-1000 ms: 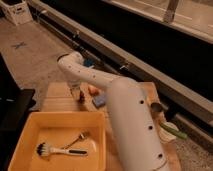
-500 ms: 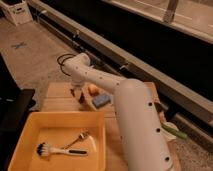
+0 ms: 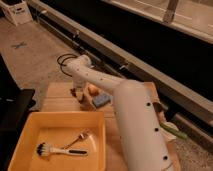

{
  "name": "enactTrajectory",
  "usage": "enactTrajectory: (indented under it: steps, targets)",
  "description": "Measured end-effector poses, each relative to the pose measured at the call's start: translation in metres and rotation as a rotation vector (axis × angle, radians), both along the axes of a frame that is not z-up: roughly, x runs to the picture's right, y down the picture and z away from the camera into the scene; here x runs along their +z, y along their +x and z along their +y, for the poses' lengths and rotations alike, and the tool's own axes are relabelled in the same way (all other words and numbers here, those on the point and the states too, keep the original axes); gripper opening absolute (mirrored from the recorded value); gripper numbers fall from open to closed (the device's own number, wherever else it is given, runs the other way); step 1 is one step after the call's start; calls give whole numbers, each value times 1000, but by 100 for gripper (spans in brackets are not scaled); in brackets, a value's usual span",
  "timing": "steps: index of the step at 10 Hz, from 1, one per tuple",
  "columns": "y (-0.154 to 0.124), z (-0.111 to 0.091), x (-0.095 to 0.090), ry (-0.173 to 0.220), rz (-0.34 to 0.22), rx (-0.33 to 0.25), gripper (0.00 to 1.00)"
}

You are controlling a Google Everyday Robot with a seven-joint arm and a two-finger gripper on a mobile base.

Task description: Place grapes in table surface

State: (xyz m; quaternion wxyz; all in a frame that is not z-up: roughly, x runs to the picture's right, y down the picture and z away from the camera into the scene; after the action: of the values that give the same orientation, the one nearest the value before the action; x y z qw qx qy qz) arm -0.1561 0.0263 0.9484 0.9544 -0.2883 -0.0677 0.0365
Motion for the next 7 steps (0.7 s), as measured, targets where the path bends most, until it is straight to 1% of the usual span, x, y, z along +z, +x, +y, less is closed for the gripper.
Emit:
enactTrajectory:
  steps: [1,3,4,5,6,7]
  targets:
    - [1,1,5,-5,13,10,65]
    - [4,10,16,-28,33,23,65]
    - [3,16,23,-45,37,36,65]
    - [1,23,29,-60,37,43,60]
    - [1,26,31,-64,34,49,51]
    - [1,26,33,-59,26,55,38]
